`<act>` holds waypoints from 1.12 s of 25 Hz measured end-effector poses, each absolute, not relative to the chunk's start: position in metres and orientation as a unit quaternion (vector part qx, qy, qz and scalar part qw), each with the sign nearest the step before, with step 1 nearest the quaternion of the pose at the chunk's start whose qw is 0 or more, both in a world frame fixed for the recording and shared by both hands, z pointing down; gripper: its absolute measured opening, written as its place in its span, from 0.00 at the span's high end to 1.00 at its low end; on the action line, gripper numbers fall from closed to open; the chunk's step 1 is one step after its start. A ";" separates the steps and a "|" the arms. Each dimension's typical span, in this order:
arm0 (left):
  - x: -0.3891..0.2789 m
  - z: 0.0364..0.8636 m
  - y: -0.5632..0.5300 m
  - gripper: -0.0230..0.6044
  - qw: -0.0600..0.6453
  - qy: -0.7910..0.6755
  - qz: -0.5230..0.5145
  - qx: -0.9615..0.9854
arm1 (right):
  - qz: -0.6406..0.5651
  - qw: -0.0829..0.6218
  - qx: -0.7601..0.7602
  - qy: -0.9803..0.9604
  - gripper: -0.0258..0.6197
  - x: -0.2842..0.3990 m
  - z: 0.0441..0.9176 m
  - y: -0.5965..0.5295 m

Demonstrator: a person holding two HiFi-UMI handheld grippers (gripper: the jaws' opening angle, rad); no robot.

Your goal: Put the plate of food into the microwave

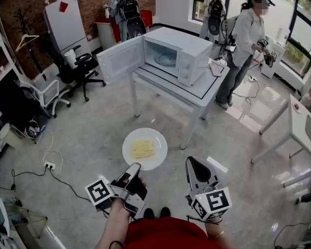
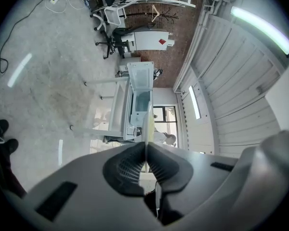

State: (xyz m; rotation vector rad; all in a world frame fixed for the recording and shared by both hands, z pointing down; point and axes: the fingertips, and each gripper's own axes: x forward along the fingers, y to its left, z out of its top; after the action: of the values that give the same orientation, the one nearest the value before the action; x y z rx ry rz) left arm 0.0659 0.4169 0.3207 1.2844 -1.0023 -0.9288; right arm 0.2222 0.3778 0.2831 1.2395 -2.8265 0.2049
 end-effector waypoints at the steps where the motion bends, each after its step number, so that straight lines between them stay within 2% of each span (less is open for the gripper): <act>1: 0.067 0.322 0.416 0.93 0.592 -0.432 -0.399 0.551 | 0.072 0.023 0.398 -0.914 0.94 0.224 0.285 0.377; 17: 0.070 0.330 0.367 0.93 0.572 -0.460 -0.408 0.543 | 0.086 0.024 0.387 -0.918 0.94 0.246 0.297 0.332; 23: 0.059 0.331 0.306 0.93 0.571 -0.454 -0.398 0.556 | 0.085 0.019 0.391 -0.916 0.94 0.232 0.299 0.283; 28: 0.023 0.347 0.229 0.93 0.578 -0.448 -0.393 0.558 | 0.078 0.026 0.393 -0.916 0.94 0.197 0.310 0.218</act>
State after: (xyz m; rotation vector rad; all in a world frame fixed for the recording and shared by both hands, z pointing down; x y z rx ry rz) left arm 0.0235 0.2291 0.3466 1.3063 -1.0481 -0.9186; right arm 0.1969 0.2179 0.3096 1.2146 -2.8297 0.2412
